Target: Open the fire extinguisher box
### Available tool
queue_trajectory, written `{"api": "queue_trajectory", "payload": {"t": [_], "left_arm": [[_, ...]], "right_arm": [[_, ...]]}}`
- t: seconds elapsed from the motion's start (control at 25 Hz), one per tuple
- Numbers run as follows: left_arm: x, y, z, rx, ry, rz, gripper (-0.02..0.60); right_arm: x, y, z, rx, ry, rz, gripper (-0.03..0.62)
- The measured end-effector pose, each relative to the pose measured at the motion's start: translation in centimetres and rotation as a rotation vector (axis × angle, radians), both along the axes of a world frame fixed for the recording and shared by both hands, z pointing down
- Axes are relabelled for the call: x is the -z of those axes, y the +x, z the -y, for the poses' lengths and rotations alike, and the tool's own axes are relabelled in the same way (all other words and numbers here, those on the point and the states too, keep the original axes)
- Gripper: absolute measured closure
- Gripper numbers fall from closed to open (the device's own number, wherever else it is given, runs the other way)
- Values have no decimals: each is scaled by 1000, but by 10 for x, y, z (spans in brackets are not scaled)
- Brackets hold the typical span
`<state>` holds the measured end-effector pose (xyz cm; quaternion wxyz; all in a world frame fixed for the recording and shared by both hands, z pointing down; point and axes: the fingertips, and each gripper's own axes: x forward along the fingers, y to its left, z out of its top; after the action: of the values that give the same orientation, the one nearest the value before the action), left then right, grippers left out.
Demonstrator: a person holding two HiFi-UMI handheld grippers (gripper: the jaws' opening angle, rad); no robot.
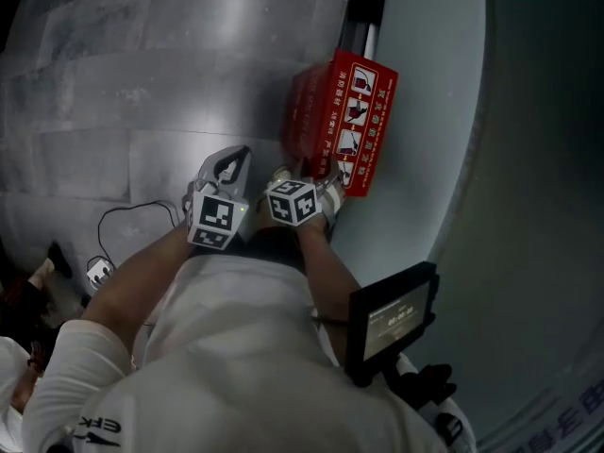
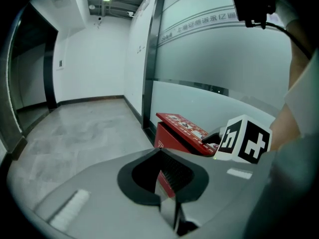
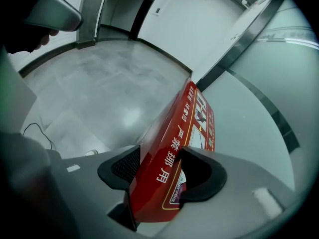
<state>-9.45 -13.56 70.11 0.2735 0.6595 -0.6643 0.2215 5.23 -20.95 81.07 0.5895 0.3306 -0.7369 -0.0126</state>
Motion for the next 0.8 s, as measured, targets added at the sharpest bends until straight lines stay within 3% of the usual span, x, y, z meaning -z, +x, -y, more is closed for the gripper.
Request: {"api": "queue_trajectory", "payload": {"t": [0.52, 0.8], "left_arm": [[43, -23, -19, -35, 138, -28, 578], [67, -16, -2, -95, 195, -25, 578]], "right_arm": [[79, -12, -22, -40, 90, 8, 404], [116, 13, -2, -107, 146, 22, 454]]}}
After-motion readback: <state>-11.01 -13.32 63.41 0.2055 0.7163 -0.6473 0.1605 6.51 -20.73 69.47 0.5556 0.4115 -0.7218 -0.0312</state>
